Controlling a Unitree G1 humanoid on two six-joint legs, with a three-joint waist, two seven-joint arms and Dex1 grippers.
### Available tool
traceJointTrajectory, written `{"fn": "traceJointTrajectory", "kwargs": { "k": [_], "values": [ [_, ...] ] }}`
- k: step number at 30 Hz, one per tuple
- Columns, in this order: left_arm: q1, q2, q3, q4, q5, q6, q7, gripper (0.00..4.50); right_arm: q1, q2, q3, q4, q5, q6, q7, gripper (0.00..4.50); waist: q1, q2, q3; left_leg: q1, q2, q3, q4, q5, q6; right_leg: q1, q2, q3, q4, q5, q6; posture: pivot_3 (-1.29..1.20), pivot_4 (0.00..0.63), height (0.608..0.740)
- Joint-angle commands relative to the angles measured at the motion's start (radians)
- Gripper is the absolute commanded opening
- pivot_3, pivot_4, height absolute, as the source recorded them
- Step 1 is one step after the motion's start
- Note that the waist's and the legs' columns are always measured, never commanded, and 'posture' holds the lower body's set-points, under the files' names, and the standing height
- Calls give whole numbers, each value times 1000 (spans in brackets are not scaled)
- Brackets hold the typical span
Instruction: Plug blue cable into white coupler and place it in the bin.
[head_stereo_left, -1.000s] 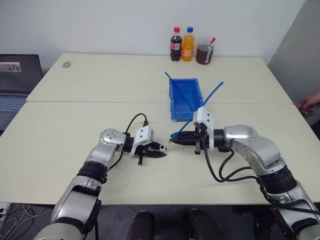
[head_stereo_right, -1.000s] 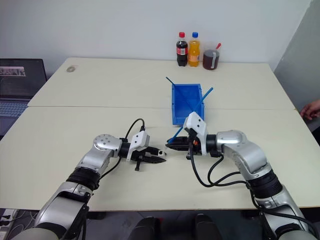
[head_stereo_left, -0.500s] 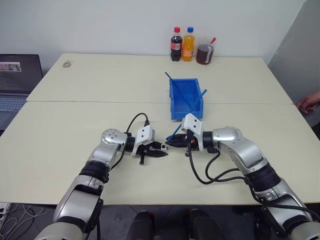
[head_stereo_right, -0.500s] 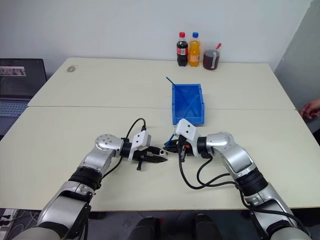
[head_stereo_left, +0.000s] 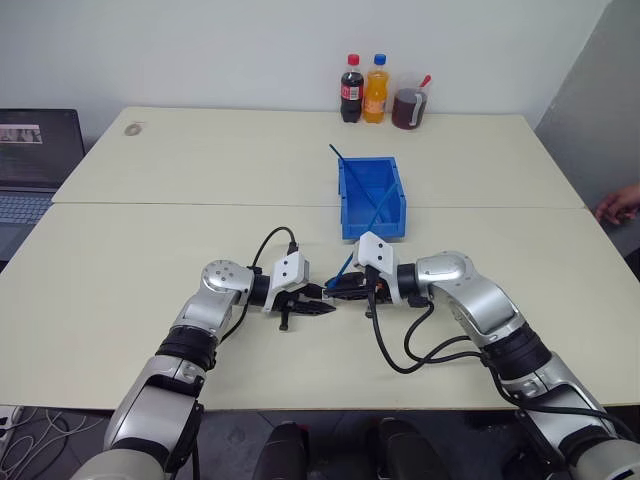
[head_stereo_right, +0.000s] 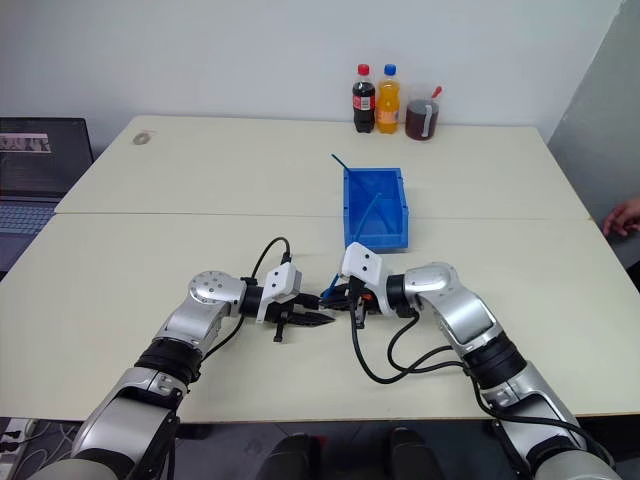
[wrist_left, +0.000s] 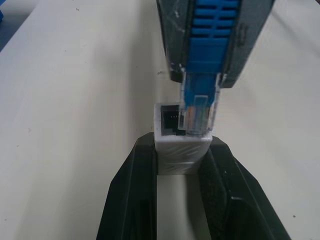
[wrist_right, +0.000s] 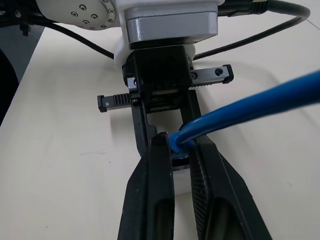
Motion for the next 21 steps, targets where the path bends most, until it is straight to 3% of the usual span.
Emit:
{"fn": "traceJointTrajectory", "kwargs": {
  "k": [1,21],
  "values": [
    [19,1,-18,-18,19,18,3,801,-20,6,-1,27,-25,-15,6,150,0,0,0,0,0,0,0,0,0,0,0,0,0,0,0,0,150,740],
    [4,0,-15,-13,22,19,12,801,-81,-21,39,86,-82,-52,119,150,0,0,0,1,0,0,0,0,0,0,0,0,1,0,0,0,150,740]
  ]
}}
